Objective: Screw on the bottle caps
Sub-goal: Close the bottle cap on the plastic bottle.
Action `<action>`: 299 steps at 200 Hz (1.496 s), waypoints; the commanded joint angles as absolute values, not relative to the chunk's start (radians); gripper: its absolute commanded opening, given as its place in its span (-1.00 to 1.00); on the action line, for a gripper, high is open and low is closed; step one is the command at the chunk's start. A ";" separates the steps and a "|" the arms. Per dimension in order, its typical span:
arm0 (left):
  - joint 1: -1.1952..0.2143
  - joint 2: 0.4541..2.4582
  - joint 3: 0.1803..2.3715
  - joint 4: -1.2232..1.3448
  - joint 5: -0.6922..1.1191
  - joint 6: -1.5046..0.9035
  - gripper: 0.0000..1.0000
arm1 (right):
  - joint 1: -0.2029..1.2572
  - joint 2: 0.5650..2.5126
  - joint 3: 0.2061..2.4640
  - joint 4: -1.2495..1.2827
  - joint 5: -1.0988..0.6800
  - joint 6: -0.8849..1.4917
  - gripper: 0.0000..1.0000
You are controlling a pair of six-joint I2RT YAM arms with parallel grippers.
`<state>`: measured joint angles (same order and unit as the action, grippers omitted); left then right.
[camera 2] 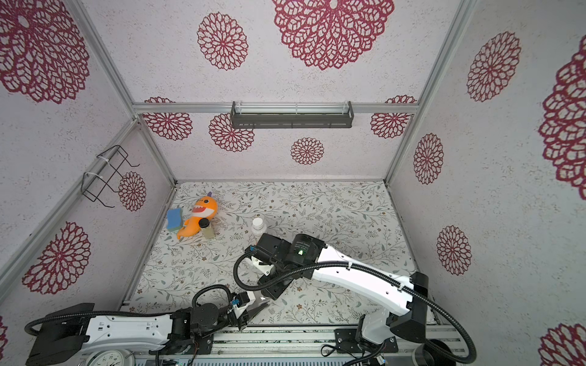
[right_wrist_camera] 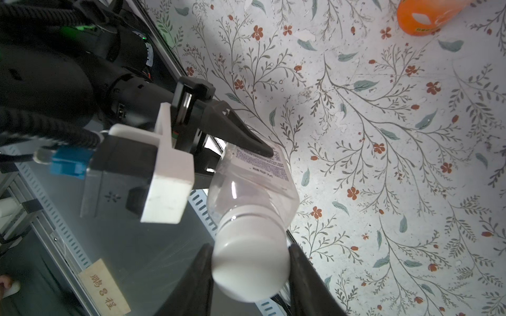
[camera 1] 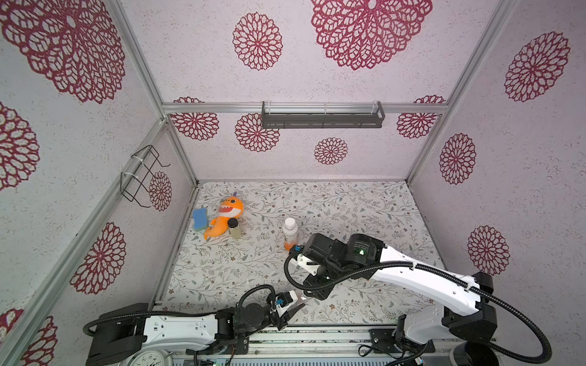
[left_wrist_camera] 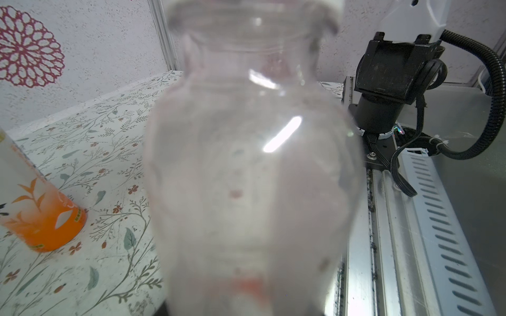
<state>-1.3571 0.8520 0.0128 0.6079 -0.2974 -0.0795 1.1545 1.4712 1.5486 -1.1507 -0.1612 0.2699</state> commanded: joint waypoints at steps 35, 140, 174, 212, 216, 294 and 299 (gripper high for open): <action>-1.352 0.835 0.024 0.738 -0.309 -0.073 -0.25 | 1.178 1.498 1.562 -1.137 -0.188 0.279 -0.13; -1.352 0.838 0.020 0.767 -0.317 -0.072 -0.25 | 1.189 1.518 1.563 -1.103 -0.170 0.330 -0.10; -1.353 0.829 0.017 0.765 -0.319 -0.072 -0.25 | 1.190 1.517 1.566 -1.103 -0.162 0.331 -0.09; -1.352 0.822 0.013 0.764 -0.322 -0.071 -0.24 | 1.190 1.519 1.592 -1.129 -0.143 0.324 -0.02; -1.351 0.823 0.014 0.764 -0.322 -0.071 -0.24 | 1.190 1.519 1.595 -1.132 -0.142 0.323 -0.02; -1.353 0.828 0.015 0.764 -0.321 -0.072 -0.25 | 1.196 1.517 1.678 -1.193 -0.106 0.296 0.14; -1.353 0.828 0.015 0.764 -0.320 -0.072 -0.24 | 1.198 1.516 1.681 -1.197 -0.105 0.295 0.16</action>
